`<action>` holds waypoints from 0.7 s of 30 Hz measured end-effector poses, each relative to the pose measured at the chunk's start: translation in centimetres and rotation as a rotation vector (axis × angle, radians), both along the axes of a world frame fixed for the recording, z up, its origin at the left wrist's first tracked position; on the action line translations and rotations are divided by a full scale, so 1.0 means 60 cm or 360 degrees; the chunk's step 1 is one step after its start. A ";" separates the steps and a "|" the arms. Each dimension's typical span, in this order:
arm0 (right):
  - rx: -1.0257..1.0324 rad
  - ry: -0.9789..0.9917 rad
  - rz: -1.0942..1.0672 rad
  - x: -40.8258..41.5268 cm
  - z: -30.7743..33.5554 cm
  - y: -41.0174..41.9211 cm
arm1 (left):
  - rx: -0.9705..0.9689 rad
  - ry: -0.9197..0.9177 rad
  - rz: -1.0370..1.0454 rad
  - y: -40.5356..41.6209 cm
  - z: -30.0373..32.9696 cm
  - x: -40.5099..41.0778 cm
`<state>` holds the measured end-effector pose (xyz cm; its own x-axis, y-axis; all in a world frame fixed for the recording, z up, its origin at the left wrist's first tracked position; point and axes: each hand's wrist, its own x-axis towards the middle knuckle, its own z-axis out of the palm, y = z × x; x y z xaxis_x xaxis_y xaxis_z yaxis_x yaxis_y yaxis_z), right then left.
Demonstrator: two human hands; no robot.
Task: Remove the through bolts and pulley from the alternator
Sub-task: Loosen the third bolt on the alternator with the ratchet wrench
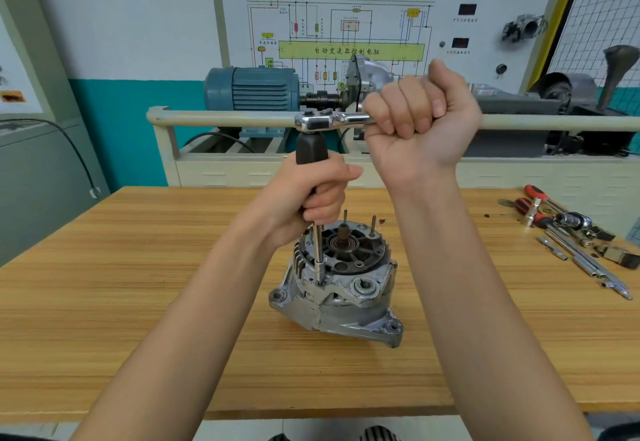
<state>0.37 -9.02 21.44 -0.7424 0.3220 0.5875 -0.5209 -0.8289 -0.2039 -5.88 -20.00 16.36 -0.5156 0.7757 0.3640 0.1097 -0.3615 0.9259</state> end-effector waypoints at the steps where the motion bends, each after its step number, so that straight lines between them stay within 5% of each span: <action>1: -0.0042 -0.0023 0.0036 -0.002 0.001 0.002 | -0.0016 -0.0008 -0.0014 0.001 0.001 0.000; 13: 0.0206 0.0332 -0.0914 0.014 -0.017 -0.076 | 0.0051 -0.0134 0.1065 0.038 -0.004 0.021; 17: 0.0194 0.0289 -0.0685 0.013 -0.013 -0.050 | 0.0056 -0.0026 0.0853 0.029 -0.006 0.018; 21: 0.0074 0.0073 -0.0158 -0.004 -0.006 -0.004 | 0.0030 0.0010 0.0295 0.005 -0.005 0.006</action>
